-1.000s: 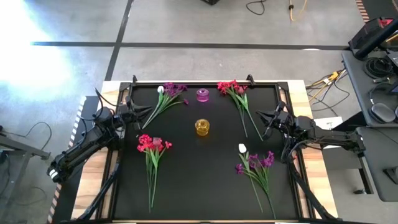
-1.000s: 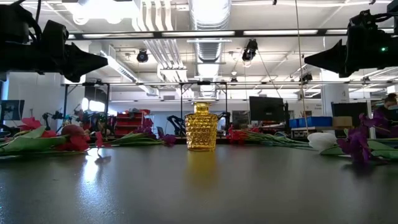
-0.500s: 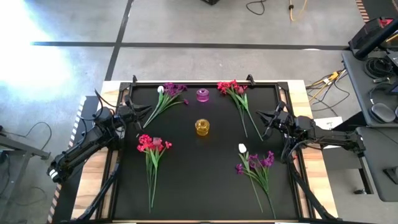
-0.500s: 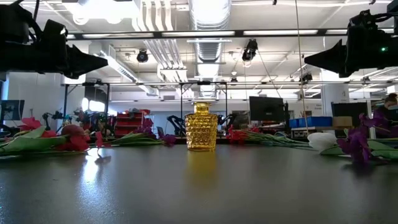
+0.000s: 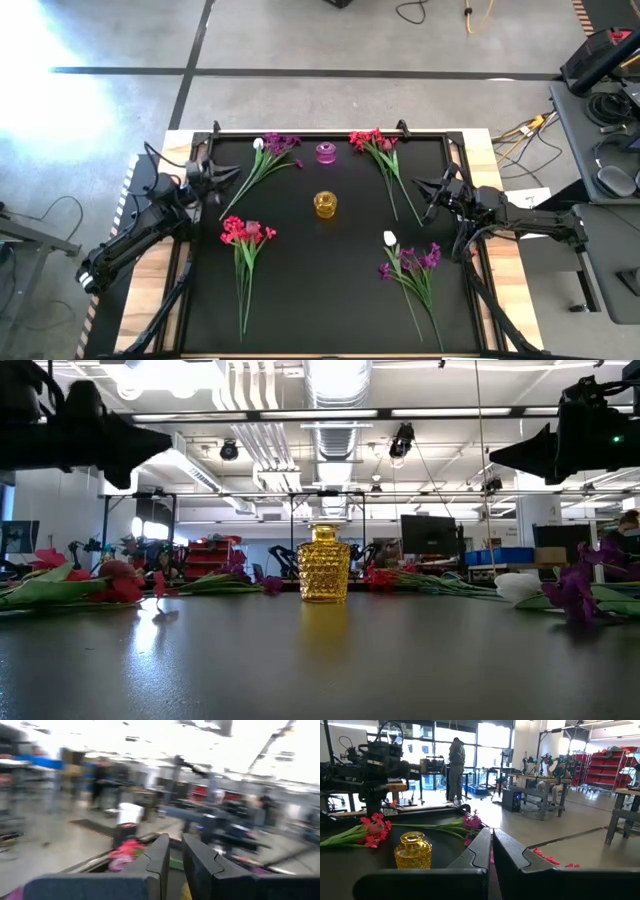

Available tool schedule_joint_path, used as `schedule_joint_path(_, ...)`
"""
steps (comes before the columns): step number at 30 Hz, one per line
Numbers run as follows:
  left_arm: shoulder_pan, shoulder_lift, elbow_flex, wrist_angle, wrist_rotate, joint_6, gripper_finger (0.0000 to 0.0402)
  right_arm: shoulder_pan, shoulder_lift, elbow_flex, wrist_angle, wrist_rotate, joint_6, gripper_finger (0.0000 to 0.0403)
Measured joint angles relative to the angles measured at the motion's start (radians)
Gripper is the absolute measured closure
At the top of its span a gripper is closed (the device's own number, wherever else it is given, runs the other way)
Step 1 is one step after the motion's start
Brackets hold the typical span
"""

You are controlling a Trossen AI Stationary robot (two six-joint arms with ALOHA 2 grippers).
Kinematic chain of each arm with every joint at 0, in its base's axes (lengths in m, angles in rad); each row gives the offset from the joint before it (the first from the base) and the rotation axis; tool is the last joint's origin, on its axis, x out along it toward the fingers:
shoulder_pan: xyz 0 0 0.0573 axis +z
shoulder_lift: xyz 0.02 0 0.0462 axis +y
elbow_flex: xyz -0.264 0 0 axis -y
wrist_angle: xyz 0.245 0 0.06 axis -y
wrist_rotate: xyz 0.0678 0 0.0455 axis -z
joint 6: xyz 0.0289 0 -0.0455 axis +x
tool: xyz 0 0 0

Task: Sort flowers into vase by color
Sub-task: Put the top white tulip into the yellow vase

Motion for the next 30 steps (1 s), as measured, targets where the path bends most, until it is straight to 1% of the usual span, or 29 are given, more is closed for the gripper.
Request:
schedule_joint_path(2,-0.001,0.004,0.000,0.027,0.096,-0.006,0.0366,0.000,0.000,0.000,0.000,0.000,0.000,0.0390)
schedule_joint_path(3,-0.001,0.006,0.000,0.032,0.116,-0.011,0.0366,0.000,0.000,0.000,0.000,0.000,0.000,0.0390)
schedule_joint_path(8,-0.001,0.036,0.000,0.032,0.115,0.008,0.0371,0.000,0.000,0.000,0.000,0.000,0.000,0.0390)
schedule_joint_path(12,-0.001,0.094,0.000,0.031,0.123,0.032,0.0397,0.000,0.000,0.000,0.000,0.000,-0.002,0.0390)
schedule_joint_path(16,-0.001,0.172,0.002,0.022,0.123,0.055,0.0400,0.000,0.000,0.000,0.000,0.000,-0.096,0.0390)
schedule_joint_path(20,-0.001,0.269,0.064,-0.021,0.122,0.067,0.0401,0.000,0.000,0.000,0.000,0.000,-0.173,0.0390)
schedule_joint_path(22,-0.001,0.321,0.127,-0.096,0.099,0.102,0.0401,0.000,0.000,0.000,0.000,0.000,-0.183,0.0390)
schedule_joint_path(23,-0.001,0.348,0.165,-0.159,0.074,0.123,0.0401,0.000,0.000,0.000,0.000,0.000,-0.183,0.0390)
schedule_joint_path(25,-0.001,0.414,0.254,-0.282,0.004,0.157,0.0401,0.000,0.000,0.000,0.000,0.000,-0.174,0.0390)
schedule_joint_path(27,-0.001,0.488,0.320,-0.349,-0.077,0.144,0.0401,0.000,0.000,0.000,0.000,0.000,-0.146,0.0390)
schedule_joint_path(30,-0.001,0.613,0.412,-0.457,-0.138,0.161,0.0402,0.000,0.000,0.000,0.000,0.000,-0.099,0.0390)
